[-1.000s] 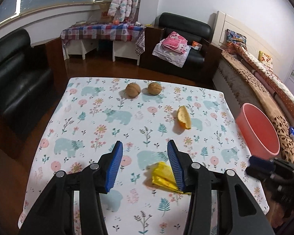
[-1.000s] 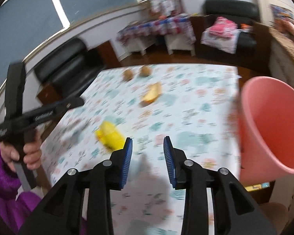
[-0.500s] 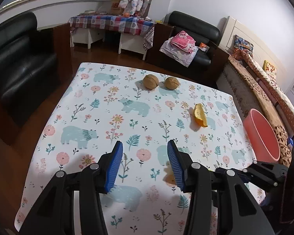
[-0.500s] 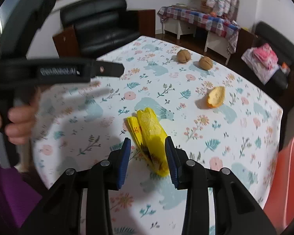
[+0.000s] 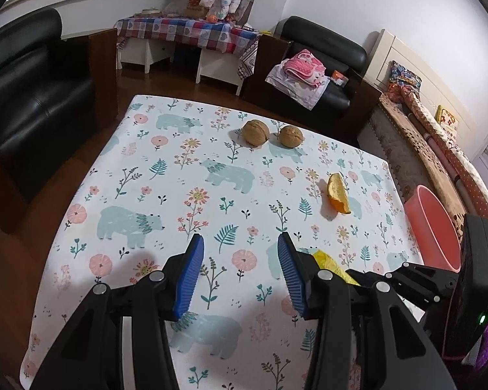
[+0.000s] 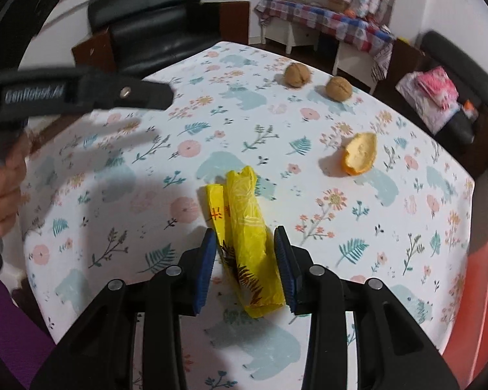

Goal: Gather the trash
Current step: 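Grasp the yellow plastic bag with the right tool while the left tool moves to the orange peel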

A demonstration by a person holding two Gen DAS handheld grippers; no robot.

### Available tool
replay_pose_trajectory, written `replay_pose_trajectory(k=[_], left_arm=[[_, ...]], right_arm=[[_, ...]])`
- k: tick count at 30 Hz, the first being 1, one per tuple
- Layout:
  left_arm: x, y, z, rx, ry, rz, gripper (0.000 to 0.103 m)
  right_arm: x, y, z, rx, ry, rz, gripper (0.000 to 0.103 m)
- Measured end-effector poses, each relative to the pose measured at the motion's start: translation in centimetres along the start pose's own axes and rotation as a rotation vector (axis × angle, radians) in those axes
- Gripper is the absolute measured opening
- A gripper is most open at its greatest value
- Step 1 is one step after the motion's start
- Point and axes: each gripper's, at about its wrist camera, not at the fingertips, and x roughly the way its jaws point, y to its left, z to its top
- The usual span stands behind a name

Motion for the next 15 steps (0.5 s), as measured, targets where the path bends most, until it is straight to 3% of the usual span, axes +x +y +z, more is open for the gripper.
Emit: replay_pose_trajectory(k=[3,7,15], left_arm=[[0.5,-0.5,0.2,0.008,0.005,-0.005,0.047],[1.1,-1.5,0.8,0.028,0.009,-0.024,0.047],[4.0,-6.5,2.0,0.121,0.035,-0.087,0.047]], right_arm=[[-0.3,-1.3,-0.1,0.07,-0.007,0.033,0.025],[-1.2,-3.7,-0.7,0.208,-0.027,0.062,0.02],[-3.8,-8.3,-3.6,0.444,-0.097,-0.034,0.017]])
